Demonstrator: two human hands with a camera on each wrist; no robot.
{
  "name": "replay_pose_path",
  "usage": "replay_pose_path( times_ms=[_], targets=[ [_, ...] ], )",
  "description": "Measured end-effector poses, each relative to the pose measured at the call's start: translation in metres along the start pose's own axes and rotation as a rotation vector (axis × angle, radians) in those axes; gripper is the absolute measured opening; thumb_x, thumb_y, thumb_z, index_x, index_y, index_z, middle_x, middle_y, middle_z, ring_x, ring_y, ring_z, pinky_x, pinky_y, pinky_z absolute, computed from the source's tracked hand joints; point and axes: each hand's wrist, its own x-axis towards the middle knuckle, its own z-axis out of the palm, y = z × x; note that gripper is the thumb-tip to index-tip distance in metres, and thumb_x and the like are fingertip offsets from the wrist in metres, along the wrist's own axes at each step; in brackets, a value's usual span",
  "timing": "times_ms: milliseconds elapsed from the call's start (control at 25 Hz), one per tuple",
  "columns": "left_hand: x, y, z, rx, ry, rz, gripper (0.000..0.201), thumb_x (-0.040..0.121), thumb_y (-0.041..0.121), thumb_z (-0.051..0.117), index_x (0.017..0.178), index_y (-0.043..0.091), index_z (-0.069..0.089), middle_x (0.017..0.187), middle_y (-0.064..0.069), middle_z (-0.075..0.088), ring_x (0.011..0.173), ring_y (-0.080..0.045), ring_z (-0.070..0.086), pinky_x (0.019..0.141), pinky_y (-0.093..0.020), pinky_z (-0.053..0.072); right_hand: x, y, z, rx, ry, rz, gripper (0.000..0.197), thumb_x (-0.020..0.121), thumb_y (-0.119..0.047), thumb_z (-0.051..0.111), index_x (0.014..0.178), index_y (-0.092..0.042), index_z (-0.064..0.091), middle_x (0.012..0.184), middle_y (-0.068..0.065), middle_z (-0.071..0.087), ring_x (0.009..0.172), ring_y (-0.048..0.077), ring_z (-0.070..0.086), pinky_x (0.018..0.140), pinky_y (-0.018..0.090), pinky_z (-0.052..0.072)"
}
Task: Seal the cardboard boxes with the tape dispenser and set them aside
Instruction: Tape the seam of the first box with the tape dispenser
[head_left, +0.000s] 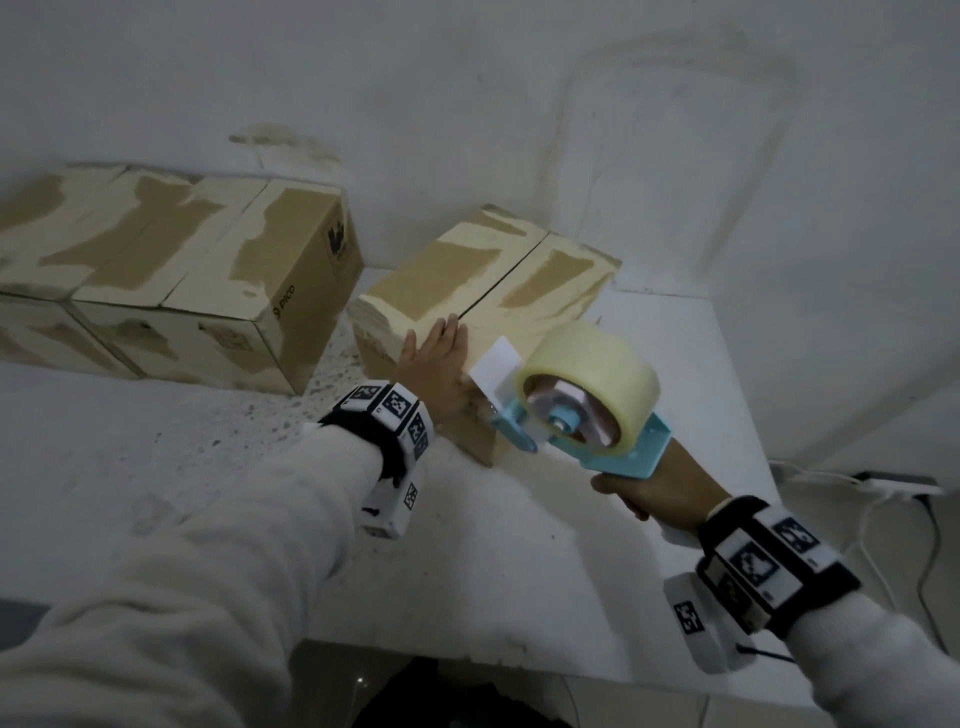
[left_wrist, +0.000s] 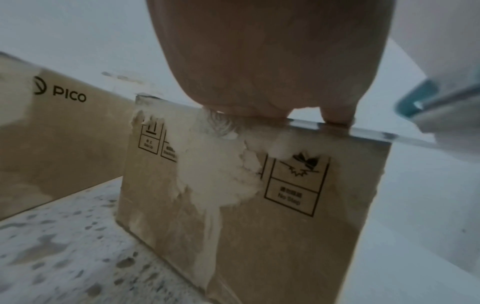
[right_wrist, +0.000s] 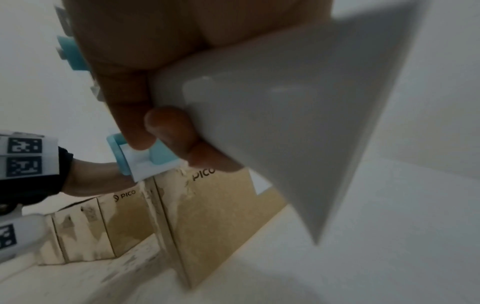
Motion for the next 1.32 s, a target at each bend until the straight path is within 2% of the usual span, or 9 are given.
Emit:
replay_pose_path(
  times_ms=[160,280,520,680,760,880,1040,1160,1320],
  targets=[
    [-0.002,0.003,-0.004,-0.046,-0.035,-0.004,0.094,0.088,0.063,0.035,0.150,0.008,-0.008,0.159,-0.007,-0.014,0.148,-0.020,-0.011,0.120,-0.046,-0.005,-0.011,0.014,-0.005,-0.006,0.020,0.014,0.033,0.074,0.003,0.067,0.054,-0.014,0.048,0.032,-0.003,0.045,0.031,0.008,0.040,0.039,0.021,0.035],
    [-0.004,0.004,-0.005,-0.047,-0.024,-0.022,0.103,0.083,0.068,0.041,0.150,0.008,-0.008,0.159,-0.006,-0.013,0.148,-0.019,-0.010,0.120,-0.047,-0.004,-0.011,0.016,-0.001,0.005,0.028,-0.002,0.037,0.074,0.003,0.066,0.049,-0.014,0.046,0.030,-0.003,0.045,0.031,0.007,0.041,0.040,0.019,0.036],
    [-0.005,0.006,-0.008,-0.018,-0.038,-0.044,0.103,0.082,0.070,0.038,0.150,0.007,-0.008,0.159,-0.007,-0.013,0.148,-0.020,-0.010,0.119,-0.049,-0.003,-0.018,0.027,-0.003,0.057,0.079,0.029,0.032,0.072,0.004,0.068,0.054,-0.013,0.048,0.033,-0.003,0.046,0.033,0.009,0.041,0.040,0.023,0.035],
    [-0.013,0.024,-0.007,-0.027,0.065,-0.055,0.095,0.088,0.060,0.041,0.149,0.003,-0.005,0.159,-0.014,-0.011,0.147,-0.027,-0.010,0.120,-0.045,-0.003,-0.011,0.031,0.003,0.114,0.079,0.066,0.026,0.070,0.003,0.068,0.057,-0.012,0.051,0.036,-0.003,0.046,0.036,0.014,0.040,0.043,0.026,0.034],
    [-0.017,0.036,-0.003,-0.055,0.031,-0.038,0.090,0.091,0.050,0.043,0.148,0.000,-0.004,0.158,-0.017,-0.008,0.147,-0.029,-0.007,0.120,-0.044,0.001,-0.010,0.034,0.009,0.155,0.080,0.090,0.022,0.069,0.002,0.068,0.060,-0.012,0.054,0.040,-0.002,0.047,0.040,0.017,0.039,0.046,0.029,0.034],
    [-0.018,0.042,0.004,-0.016,-0.019,-0.055,0.088,0.092,0.044,0.045,0.147,-0.003,-0.005,0.157,-0.020,-0.009,0.147,-0.031,-0.008,0.119,-0.044,0.003,-0.007,0.036,0.011,0.166,0.059,0.099,0.018,0.066,-0.002,0.068,0.060,-0.013,0.055,0.042,-0.001,0.048,0.042,0.019,0.039,0.048,0.031,0.034],
    [-0.016,0.041,0.005,-0.029,-0.003,-0.076,0.071,0.098,0.033,0.032,0.148,-0.002,-0.004,0.158,-0.020,-0.008,0.147,-0.030,-0.007,0.119,-0.043,0.003,0.005,0.037,0.018,0.110,0.033,0.123,0.023,0.070,0.002,0.066,0.058,-0.012,0.052,0.035,-0.004,0.045,0.041,0.019,0.038,0.049,0.030,0.034],
    [-0.015,0.039,0.005,-0.025,-0.025,-0.060,0.071,0.098,0.032,0.032,0.148,-0.002,-0.006,0.157,-0.020,-0.009,0.147,-0.031,-0.008,0.119,-0.043,0.002,0.015,0.040,0.026,0.122,0.035,0.133,0.019,0.071,0.002,0.066,0.065,-0.010,0.053,0.044,0.003,0.046,0.043,0.020,0.039,0.046,0.028,0.033],
    [-0.017,0.039,0.005,-0.012,-0.013,-0.058,0.072,0.098,0.031,0.033,0.147,-0.002,-0.006,0.157,-0.020,-0.008,0.147,-0.032,-0.007,0.120,-0.043,0.003,0.022,0.046,0.029,0.059,-0.010,0.127,0.023,0.073,0.000,0.066,0.059,-0.009,0.050,0.048,0.011,0.047,0.042,0.023,0.042,0.045,0.027,0.036]
  ],
)
